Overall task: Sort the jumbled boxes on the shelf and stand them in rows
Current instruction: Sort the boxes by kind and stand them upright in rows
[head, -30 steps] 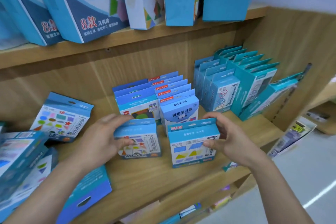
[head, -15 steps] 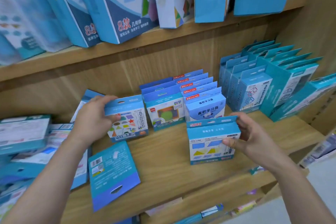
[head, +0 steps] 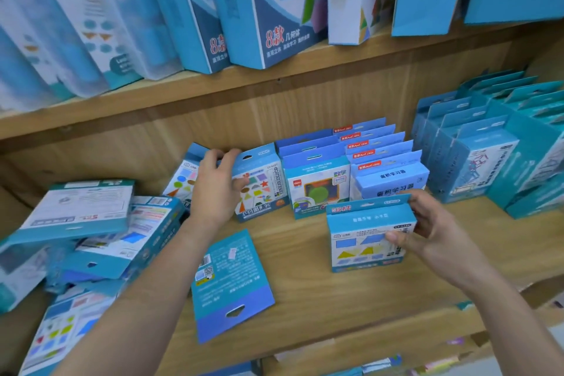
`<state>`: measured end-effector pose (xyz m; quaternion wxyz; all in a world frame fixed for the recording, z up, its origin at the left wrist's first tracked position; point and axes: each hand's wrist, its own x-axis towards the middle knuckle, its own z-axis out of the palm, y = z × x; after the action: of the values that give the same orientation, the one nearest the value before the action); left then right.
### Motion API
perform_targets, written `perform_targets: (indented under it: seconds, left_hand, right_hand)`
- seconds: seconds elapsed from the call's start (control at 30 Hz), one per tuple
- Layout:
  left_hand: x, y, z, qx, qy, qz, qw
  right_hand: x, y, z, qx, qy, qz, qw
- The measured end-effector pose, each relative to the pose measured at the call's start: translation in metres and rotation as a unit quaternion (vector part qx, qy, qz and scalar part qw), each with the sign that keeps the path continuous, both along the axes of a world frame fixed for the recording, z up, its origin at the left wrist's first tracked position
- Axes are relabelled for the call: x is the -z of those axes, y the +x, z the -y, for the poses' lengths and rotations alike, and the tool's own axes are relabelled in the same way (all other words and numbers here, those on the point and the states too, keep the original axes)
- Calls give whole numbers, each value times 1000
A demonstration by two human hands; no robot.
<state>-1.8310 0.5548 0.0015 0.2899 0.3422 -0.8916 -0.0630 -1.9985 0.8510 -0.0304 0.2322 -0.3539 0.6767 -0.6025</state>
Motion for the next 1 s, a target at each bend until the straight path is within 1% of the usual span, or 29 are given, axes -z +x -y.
perform_targets:
  seconds: [0.07, 0.17, 0.27, 0.3, 0.33, 0.4, 0.5, 0.57, 0.6, 0.7, 0.83, 0.9, 1.0]
  left_hand:
    - [-2, 5, 2, 6, -24, 17, 1000]
    - [-12, 21, 6, 12, -31, 12, 999]
    - [-23, 45, 19, -43, -53, -10, 998]
    - [-26, 51, 25, -72, -41, -5, 997]
    - [-28, 54, 30, -99, -13, 11, 995]
    - [-30, 55, 39, -133, 55, 57, 988]
    - [-32, 54, 45, -143, 88, 73, 983]
    - [-33, 52, 48, -134, 99, 83, 982]
    - [-33, 51, 49, -127, 98, 96, 982]
    - [-29, 49, 54, -98, 74, 126, 984]
    - [-27, 50, 57, -86, 64, 115, 988]
    - [-23, 56, 52, -94, 47, 86, 991]
    - [-18, 68, 40, -89, 40, -7, 995]
  right_hand:
    - [1, 3, 8, -3, 0, -6, 1000]
    - [0, 8, 18, -20, 6, -7, 1000]
    - [-3, 15, 26, -15, 20, -23, 999]
    - [-5, 18, 28, 1, 32, -41, 999]
    - [-8, 21, 30, 28, 46, -75, 996]
    - [-16, 28, 34, 92, 63, -192, 975]
    - [-28, 42, 45, 139, 89, -376, 912]
    - [-29, 53, 54, 135, 117, -454, 873]
    - [-28, 57, 58, 126, 130, -479, 859]
    - [-23, 65, 63, 105, 159, -506, 841]
    - [-21, 67, 64, 102, 170, -515, 834]
    - [-21, 66, 64, 104, 176, -519, 830]
    - [-19, 64, 65, 106, 183, -524, 825]
